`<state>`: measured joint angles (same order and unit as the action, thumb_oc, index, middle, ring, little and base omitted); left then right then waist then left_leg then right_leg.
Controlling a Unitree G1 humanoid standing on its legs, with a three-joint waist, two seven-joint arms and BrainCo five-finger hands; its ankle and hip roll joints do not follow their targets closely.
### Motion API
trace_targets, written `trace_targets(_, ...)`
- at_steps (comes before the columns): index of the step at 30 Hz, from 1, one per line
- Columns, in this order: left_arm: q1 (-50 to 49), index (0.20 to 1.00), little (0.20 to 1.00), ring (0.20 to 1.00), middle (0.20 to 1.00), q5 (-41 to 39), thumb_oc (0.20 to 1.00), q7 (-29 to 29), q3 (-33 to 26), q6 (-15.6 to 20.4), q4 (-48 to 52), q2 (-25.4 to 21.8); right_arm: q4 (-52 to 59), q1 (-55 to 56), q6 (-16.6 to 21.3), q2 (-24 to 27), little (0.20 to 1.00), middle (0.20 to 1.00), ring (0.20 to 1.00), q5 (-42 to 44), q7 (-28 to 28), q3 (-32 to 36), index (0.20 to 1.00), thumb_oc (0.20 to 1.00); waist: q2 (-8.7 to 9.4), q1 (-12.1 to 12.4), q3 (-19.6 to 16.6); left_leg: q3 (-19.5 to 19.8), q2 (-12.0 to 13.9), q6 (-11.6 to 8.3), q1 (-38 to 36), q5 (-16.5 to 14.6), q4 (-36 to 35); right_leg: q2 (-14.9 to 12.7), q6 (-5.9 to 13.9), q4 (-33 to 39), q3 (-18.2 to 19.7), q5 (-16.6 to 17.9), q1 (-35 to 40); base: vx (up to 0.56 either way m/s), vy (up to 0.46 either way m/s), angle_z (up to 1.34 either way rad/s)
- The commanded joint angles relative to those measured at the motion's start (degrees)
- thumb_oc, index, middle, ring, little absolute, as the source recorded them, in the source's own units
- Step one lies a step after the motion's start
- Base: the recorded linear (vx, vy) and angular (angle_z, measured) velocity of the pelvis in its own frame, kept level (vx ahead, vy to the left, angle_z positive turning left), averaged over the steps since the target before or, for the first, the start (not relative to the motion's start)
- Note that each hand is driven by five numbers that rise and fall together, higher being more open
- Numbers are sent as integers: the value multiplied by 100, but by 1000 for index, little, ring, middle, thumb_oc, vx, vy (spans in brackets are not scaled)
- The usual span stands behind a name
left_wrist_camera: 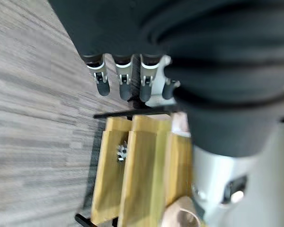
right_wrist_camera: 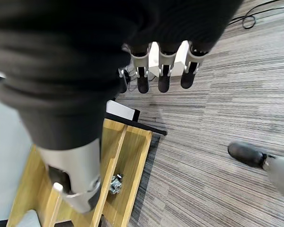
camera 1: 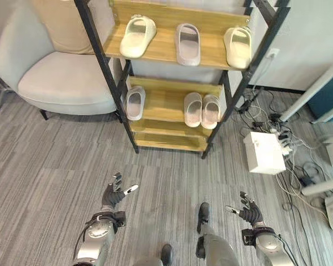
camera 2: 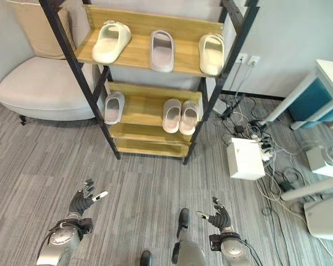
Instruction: Arrange the slippers neatly on the shoe rack.
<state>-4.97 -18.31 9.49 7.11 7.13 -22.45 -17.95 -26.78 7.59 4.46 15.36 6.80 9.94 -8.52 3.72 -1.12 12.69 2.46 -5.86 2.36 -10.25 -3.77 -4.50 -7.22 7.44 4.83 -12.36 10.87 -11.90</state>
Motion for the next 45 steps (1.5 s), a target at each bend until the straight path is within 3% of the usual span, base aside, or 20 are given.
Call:
trace_targets(1, 49, 1000, 1000, 1000, 1000, 7, 1000, 45, -84, 272, 334, -11, 256, -99, 301, 180, 1000, 1000, 1000, 270, 100, 70, 1000, 1000, 81, 7, 37, -185, 1142, -602, 336, -578, 941, -30, 87, -323, 143, -631, 618, 289, -340, 12)
trace_targets(2, 68, 1000, 1000, 1000, 1000, -55, 1000, 47, -83, 259, 321, 18, 237, -93, 320, 218, 1000, 1000, 1000, 296, 107, 69, 1000, 1000, 81, 18, 53, -136, 1129, -621, 472, -476, 1323, 25, 8, -319, 161, -688, 721, 149, -275, 10)
trace_targets(3, 129, 1000, 1000, 1000, 1000, -170, 1000, 86, -74, 276, 330, 51, 283, -83, 348, 314, 1000, 1000, 1000, 348, 132, 101, 1000, 1000, 97, 70, 155, 18, 1105, -658, 953, -174, 2273, 100, -171, -298, 155, -839, 932, 123, -234, -9)
trace_targets(4, 166, 1000, 1000, 1000, 1000, -173, 1000, 104, -61, 283, 327, 44, 273, -103, 345, 351, 1000, 1000, 1000, 368, 148, 118, 1000, 1000, 112, 75, 193, 77, 1064, -660, 1225, -113, 2564, 108, -224, -272, 139, -894, 995, 125, -180, -20)
trace_targets(6, 199, 1000, 1000, 1000, 1000, -194, 1000, 127, -83, 274, 321, 51, 247, -99, 344, 409, 1000, 1000, 1000, 405, 168, 153, 1000, 1000, 158, 100, 202, -100, 1117, -622, 1459, -184, 2069, 100, -214, -148, 90, -1025, 1206, 160, -19, -15)
trace_targets(7, 201, 1000, 1000, 1000, 1000, -168, 1000, 130, -72, 264, 319, 57, 234, -89, 362, 437, 1000, 1000, 1000, 422, 185, 183, 1000, 1000, 150, 128, 189, -179, 1214, -655, 1514, -39, 1707, 100, -187, -72, 58, -1049, 1308, 198, 60, 3)
trace_targets(9, 256, 1000, 1000, 1000, 1000, -91, 1000, 192, -4, 221, 274, 65, 193, -120, 364, 490, 1000, 1000, 1000, 422, 306, 214, 1000, 1000, 34, 230, 230, -282, 1487, -712, 1932, 603, 781, 150, -166, -14, -35, -1167, 1460, 168, 91, -4)
trace_targets(11, 229, 1000, 1000, 1000, 1000, -104, 1000, 222, -23, 259, 294, 84, 200, -117, 337, 494, 1000, 1000, 1000, 400, 299, 215, 1000, 1000, -63, 279, 229, -257, 1509, -798, 1759, 806, 40, 210, -173, -58, -6, -1276, 1546, 144, 87, -13)
trace_targets(12, 229, 1000, 1000, 1000, 1000, -88, 1000, 232, -31, 270, 257, 89, 189, -101, 340, 479, 1000, 1000, 1000, 366, 294, 231, 1000, 1000, -105, 256, 187, -256, 1525, -833, 1704, 919, 40, 220, -144, -93, -16, -1325, 1577, 139, 112, -44)
trace_targets(17, -104, 1000, 1000, 1000, 1000, 29, 1000, 120, -66, 251, 389, -26, 224, 57, 289, 382, 1000, 1000, 1000, 295, 99, 169, 1000, 1000, -65, 236, -115, -393, 1285, -708, 1189, 711, -50, 6, -31, -176, 159, -1284, 1724, 219, 202, -10)
trace_targets(25, -339, 1000, 1000, 1000, 1000, 14, 1000, 44, -135, 218, 478, -49, 196, 75, 218, 313, 1000, 1000, 1000, 140, 42, 131, 1000, 1000, 54, 335, -234, -412, 1069, -542, 1019, 446, -50, -155, 131, -56, 211, -1175, 1787, 77, 122, 8)
trace_targets(26, -353, 1000, 1000, 1000, 1000, 58, 1000, 37, -118, 207, 492, -68, 258, 35, 174, 366, 1000, 1000, 1000, -223, 160, 97, 1000, 1000, 73, 364, -243, -398, 1014, -489, 1014, 399, -50, -195, 175, -83, 214, -1166, 1776, 24, 220, -10)
trace_targets(27, -412, 1000, 1000, 1000, 1000, 170, 1000, 59, -73, 212, 580, -76, 859, -15, 78, 580, 1000, 1000, 1000, -1221, 315, -27, 1000, 1000, 82, 387, -245, -398, 933, -405, 993, 333, -50, -273, 233, -197, 227, -1152, 1741, 12, 235, -13)
trace_targets(30, -358, 1000, 1000, 1000, 1000, 464, 1000, 77, 108, 290, 531, -156, 3000, 128, 197, 1062, 1000, 1000, 1000, -2403, -19, -394, 1000, 1000, 88, 375, -287, -416, 841, -332, 946, 254, -50, -362, 305, -224, 261, -1088, 1676, -21, 147, -8)
trace_targets(32, -300, 1000, 1000, 1000, 1000, 621, 1000, 174, 193, 349, 521, -210, 4165, 226, 402, 1225, 1000, 1000, 1000, -2583, -152, -532, 1000, 1000, 75, 341, -344, -426, 822, -326, 912, 222, -50, -391, 333, -202, 260, -1053, 1652, -27, 82, 0)
trace_targets(35, -240, 1000, 1000, 1000, 1000, 697, 1000, 250, 300, 404, 559, -232, 4851, 58, 523, 1313, 1000, 1000, 1000, -2756, -112, -613, 1000, 1000, 59, 316, -413, -441, 817, -322, 896, 205, -50, -400, 337, -196, 271, -1057, 1655, -16, 52, 1)
trace_targets(41, -231, 1000, 1000, 1000, 1000, 626, 1000, 313, 480, 499, 642, -212, 4962, -795, 442, 1348, 1000, 1000, 1000, -3221, 370, -571, 1000, 1000, 42, 369, -527, -381, 799, -303, 822, 159, -50, -416, 338, -203, 257, -1076, 1732, 24, 31, -2)
trace_targets(45, -309, 1000, 1000, 1000, 1000, 445, 1000, 285, 575, 499, 653, -163, 4228, -2120, 57, 1188, 1000, 1000, 1000, -3580, 1145, -386, 1000, 1000, 53, 639, -593, -264, 756, -268, 761, 124, -46, -414, 323, -249, 181, -1110, 1811, 70, 29, 5)
